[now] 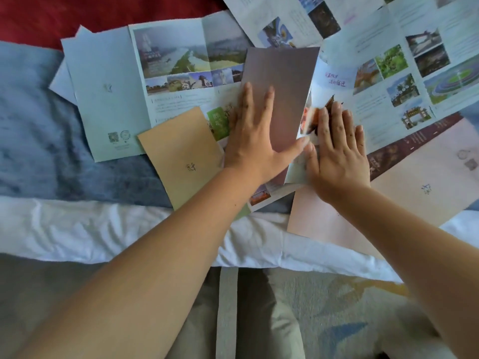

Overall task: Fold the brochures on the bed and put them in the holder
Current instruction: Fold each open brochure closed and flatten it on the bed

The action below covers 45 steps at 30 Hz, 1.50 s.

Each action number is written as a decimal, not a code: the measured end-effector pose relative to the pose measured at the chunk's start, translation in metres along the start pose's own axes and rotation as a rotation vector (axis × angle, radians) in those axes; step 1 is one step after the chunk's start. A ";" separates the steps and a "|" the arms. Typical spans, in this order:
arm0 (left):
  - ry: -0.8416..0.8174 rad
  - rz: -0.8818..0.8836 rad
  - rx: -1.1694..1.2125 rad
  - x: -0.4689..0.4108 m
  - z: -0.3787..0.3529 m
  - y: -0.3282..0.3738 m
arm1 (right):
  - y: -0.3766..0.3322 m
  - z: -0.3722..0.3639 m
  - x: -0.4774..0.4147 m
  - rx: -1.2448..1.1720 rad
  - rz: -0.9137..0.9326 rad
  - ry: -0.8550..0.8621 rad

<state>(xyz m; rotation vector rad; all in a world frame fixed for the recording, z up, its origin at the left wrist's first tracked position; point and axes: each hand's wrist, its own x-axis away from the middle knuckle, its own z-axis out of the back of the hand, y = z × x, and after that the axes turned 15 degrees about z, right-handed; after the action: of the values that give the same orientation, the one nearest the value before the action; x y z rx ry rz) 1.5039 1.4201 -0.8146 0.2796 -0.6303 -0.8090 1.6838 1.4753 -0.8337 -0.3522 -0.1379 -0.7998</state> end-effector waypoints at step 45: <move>0.261 0.096 -0.264 0.023 0.091 -0.231 | -0.249 -0.051 -0.086 0.098 0.433 0.008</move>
<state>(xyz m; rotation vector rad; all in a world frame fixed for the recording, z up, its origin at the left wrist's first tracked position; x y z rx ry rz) 1.3237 1.2490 -0.8406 0.1097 -0.2855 -0.7385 1.4434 1.3552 -0.8393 -0.2722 -0.0879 -0.3651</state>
